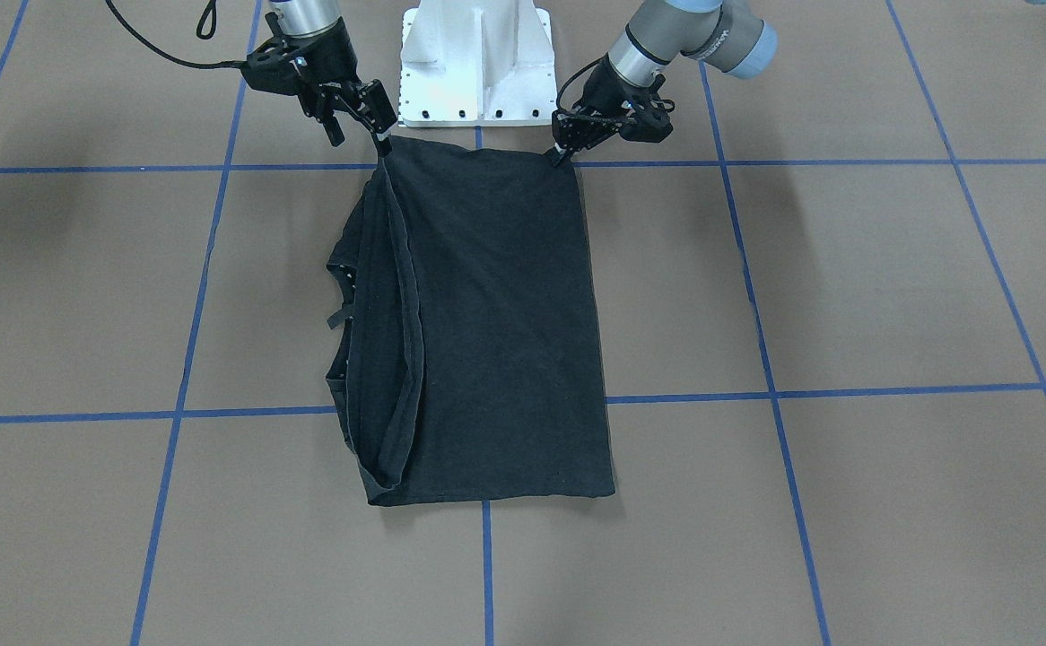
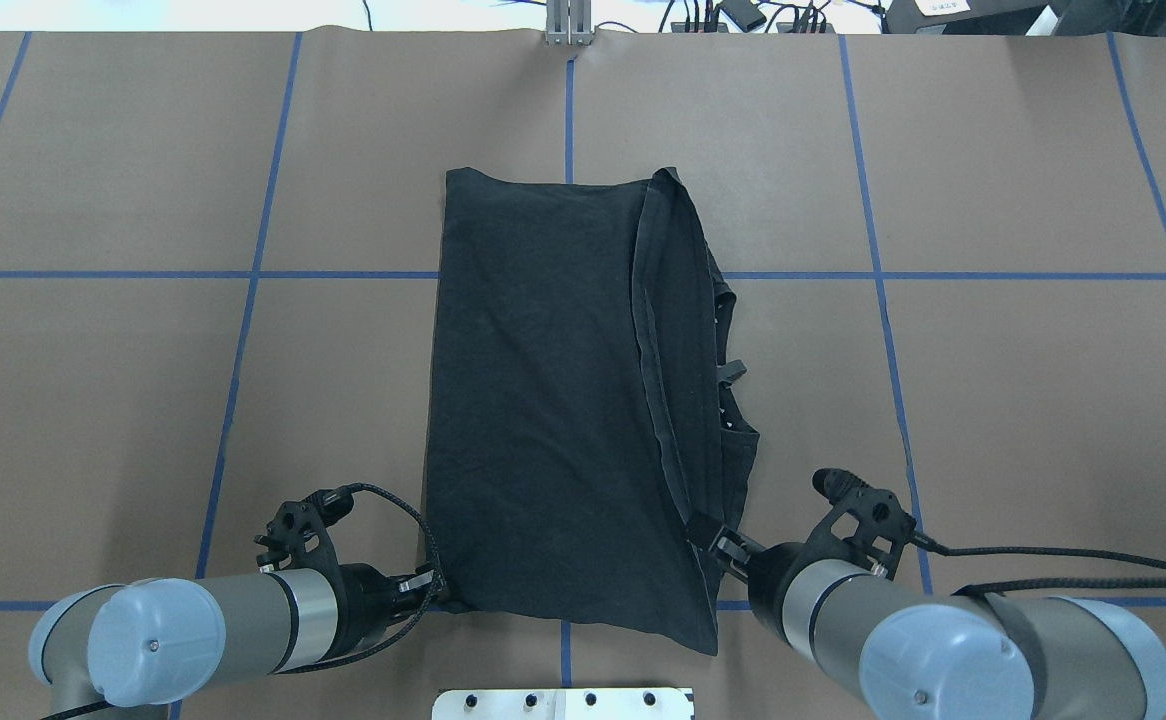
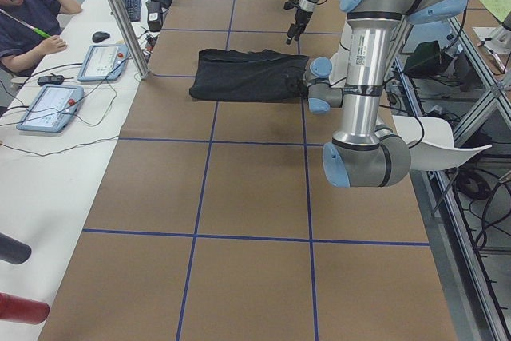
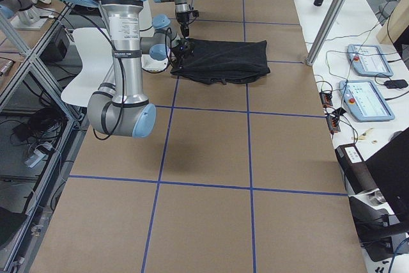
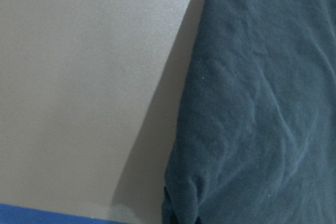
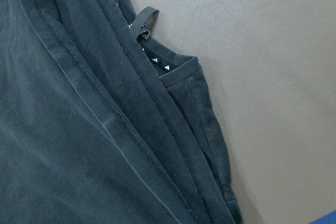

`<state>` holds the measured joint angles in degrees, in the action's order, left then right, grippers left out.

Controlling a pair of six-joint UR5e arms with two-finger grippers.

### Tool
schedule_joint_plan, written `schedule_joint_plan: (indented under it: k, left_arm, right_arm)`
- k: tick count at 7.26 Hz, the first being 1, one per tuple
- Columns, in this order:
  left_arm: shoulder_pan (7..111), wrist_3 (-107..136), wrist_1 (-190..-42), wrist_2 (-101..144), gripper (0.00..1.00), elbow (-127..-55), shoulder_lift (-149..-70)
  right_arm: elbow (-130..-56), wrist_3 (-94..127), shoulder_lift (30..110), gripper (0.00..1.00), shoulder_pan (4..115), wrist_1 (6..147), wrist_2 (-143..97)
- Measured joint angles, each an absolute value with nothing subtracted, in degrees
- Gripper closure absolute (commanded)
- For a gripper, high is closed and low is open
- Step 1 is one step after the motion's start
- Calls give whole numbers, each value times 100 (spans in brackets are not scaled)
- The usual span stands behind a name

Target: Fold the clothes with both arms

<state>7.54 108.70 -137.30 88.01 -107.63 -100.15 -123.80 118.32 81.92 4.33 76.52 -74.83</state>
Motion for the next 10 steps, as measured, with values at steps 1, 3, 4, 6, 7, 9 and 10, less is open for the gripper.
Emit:
schedule_joint_plan:
  k: [1,3,4,6,7,9,10]
  left_arm:
    - [755,10866,-13729,8807,100,-10785,-10010]
    - [755,10864,-13729,8809,100,-10792,-10003]
    - [751,10863,-13729,8805,100,-10793,-10004]
    - [748,10863,-13734,8793,100,-10796,-10018]
    - [744,10863,-13736,8791,100,-10802,-10027]
    - [744,10863,-13737,8789,100,-10808,-10035]
    - [746,10863,-13737,8789,100,-10813,-10036]
  right_arm:
    - [-12243,11834,8188,1,260,7653,-7334]
    - [-12022,11812,8165,1,92,7647,-7174]
    - [-11929,11740,8146,1,72,7647,-7120]
    - [-11810,11464,8111,1,85,7646,-7008]
    - [-11768,11366,8089,2,105,7646,-6987]
    - [-11515,11246,7798,2,201,7648,-6969]
    - [-11368,11203,7625,2,262,7650,-6970]
